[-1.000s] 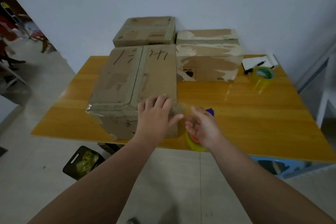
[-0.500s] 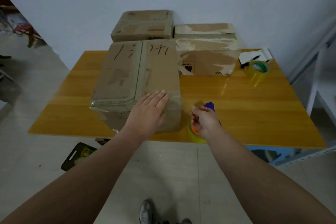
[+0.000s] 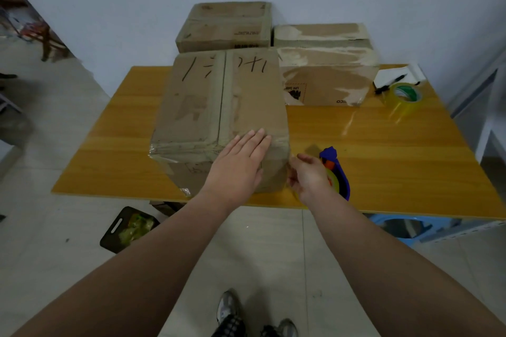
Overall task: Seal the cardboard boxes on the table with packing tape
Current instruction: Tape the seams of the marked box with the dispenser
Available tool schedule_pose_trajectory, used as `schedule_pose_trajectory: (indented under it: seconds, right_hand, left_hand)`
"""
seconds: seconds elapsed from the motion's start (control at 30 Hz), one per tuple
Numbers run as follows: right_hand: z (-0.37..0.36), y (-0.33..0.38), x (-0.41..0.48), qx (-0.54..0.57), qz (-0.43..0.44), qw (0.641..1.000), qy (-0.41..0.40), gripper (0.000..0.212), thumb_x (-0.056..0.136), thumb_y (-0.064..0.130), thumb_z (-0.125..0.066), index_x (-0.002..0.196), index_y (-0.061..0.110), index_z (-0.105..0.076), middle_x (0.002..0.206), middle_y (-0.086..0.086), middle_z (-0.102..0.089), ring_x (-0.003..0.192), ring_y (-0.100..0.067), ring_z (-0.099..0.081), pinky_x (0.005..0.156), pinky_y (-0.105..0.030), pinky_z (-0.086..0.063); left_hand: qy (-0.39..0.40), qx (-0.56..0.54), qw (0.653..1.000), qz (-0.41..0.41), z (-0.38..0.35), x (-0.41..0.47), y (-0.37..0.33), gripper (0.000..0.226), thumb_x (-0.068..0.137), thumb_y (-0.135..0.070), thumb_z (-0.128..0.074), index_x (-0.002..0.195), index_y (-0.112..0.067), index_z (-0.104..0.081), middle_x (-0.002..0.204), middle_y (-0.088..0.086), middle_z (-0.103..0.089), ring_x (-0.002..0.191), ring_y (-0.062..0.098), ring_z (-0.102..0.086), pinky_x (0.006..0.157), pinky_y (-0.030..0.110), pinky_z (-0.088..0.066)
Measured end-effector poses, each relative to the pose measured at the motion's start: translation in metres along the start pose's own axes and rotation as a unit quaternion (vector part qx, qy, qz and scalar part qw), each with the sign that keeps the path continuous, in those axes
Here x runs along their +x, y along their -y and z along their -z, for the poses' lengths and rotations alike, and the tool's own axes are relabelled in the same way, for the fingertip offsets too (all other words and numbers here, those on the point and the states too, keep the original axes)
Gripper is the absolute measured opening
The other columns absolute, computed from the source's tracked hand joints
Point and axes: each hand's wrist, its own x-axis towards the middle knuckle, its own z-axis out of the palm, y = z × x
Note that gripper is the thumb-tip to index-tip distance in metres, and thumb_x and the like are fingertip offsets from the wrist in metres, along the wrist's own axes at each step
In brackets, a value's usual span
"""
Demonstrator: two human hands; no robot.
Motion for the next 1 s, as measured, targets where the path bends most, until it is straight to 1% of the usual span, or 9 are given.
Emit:
schedule_pose_trajectory:
  seconds: [0.13,0.23,0.3,0.37,0.5,0.63,0.77,0.9,1.0]
  right_hand:
    - [0.014,-0.005,-0.002,-0.178,0.142,0.972,-0.054,0.020,0.091,0.023,-0.063,0.110,0.019,-0.060,0.098,0.000,-0.062,0.082,-0.016,-0.057,0.071,-0.026,-0.050]
    - [0.023,-0.006,-0.010,-0.175,0.290,0.941,0.015,0.032,0.097,0.009,-0.050,0.124,0.019,-0.062,0.116,0.010,-0.063,0.103,0.000,-0.058,0.078,-0.007,-0.046]
    - [0.023,-0.011,-0.018,-0.152,0.275,0.941,0.126,0.049,0.098,0.001,-0.043,0.140,0.025,-0.046,0.133,0.017,-0.052,0.119,0.004,-0.049,0.088,-0.006,-0.043]
    - [0.023,-0.023,-0.023,-0.174,0.244,0.926,0.229,0.067,0.096,-0.005,-0.040,0.151,0.029,-0.023,0.151,0.012,-0.033,0.136,-0.003,-0.032,0.108,-0.022,-0.036]
    - [0.029,-0.036,-0.022,-0.300,0.209,0.889,0.275,0.087,0.093,-0.005,-0.045,0.152,0.030,0.007,0.159,0.009,-0.006,0.144,-0.009,-0.009,0.119,-0.034,-0.016]
    - [0.038,-0.013,-0.012,-0.423,0.280,0.842,0.184,0.064,0.094,-0.004,-0.045,0.150,0.020,-0.028,0.149,0.002,-0.038,0.138,-0.014,-0.032,0.102,-0.013,-0.027]
    - [0.032,0.026,-0.004,-0.536,0.342,0.759,0.142,0.024,0.097,0.016,-0.053,0.115,0.014,-0.069,0.113,-0.004,-0.069,0.106,-0.021,-0.061,0.091,-0.031,-0.048]
    - [0.015,0.051,-0.006,-0.665,0.337,0.659,0.104,0.020,0.089,0.030,-0.063,0.074,0.016,-0.066,0.076,-0.002,-0.064,0.079,-0.025,-0.060,0.065,-0.035,-0.049]
    - [0.008,0.053,-0.005,-0.681,0.303,0.658,0.103,0.026,0.084,0.037,-0.069,0.067,0.018,-0.062,0.071,-0.002,-0.061,0.074,-0.025,-0.060,0.064,-0.036,-0.051]
  left_hand:
    - [-0.006,-0.009,1.000,0.005,0.000,0.000,-0.001,0.063,0.096,-0.026,-0.043,0.151,-0.021,-0.011,0.158,-0.003,-0.010,0.145,0.011,-0.006,0.114,0.026,0.006]
    - [-0.012,-0.017,1.000,0.008,0.000,0.000,-0.003,0.061,0.096,-0.025,-0.042,0.150,-0.021,-0.013,0.158,-0.004,-0.011,0.144,0.011,-0.007,0.115,0.026,0.004]
    - [-0.015,-0.022,1.000,0.009,0.000,0.001,-0.004,0.061,0.097,-0.025,-0.041,0.150,-0.022,-0.014,0.158,-0.005,-0.011,0.144,0.010,-0.007,0.116,0.026,0.003]
    - [-0.019,-0.024,0.999,0.010,-0.001,0.001,-0.004,0.061,0.096,-0.024,-0.042,0.150,-0.022,-0.013,0.158,-0.005,-0.011,0.144,0.010,-0.007,0.116,0.026,0.003]
    - [-0.027,-0.013,0.999,0.010,-0.004,-0.001,-0.003,0.062,0.097,-0.024,-0.042,0.151,-0.022,-0.011,0.158,-0.006,-0.009,0.144,0.010,-0.006,0.116,0.026,0.004]
    - [-0.023,-0.013,1.000,0.003,-0.003,0.000,-0.002,0.063,0.096,-0.020,-0.042,0.151,-0.021,-0.010,0.158,-0.004,-0.009,0.145,0.011,-0.006,0.117,0.027,0.002]
    - [-0.021,-0.012,1.000,0.005,-0.003,0.001,-0.002,0.063,0.097,-0.022,-0.040,0.151,-0.022,-0.008,0.159,-0.004,-0.007,0.145,0.011,-0.004,0.117,0.027,0.002]
    - [-0.019,-0.012,1.000,0.007,-0.003,0.001,-0.001,0.065,0.096,-0.021,-0.041,0.151,-0.022,-0.007,0.159,-0.005,-0.006,0.145,0.010,-0.003,0.116,0.027,0.004]
    - [-0.013,-0.006,1.000,0.009,-0.005,0.001,-0.003,0.068,0.095,-0.020,-0.044,0.151,-0.023,-0.004,0.159,-0.005,-0.004,0.145,0.011,-0.002,0.116,0.027,0.005]
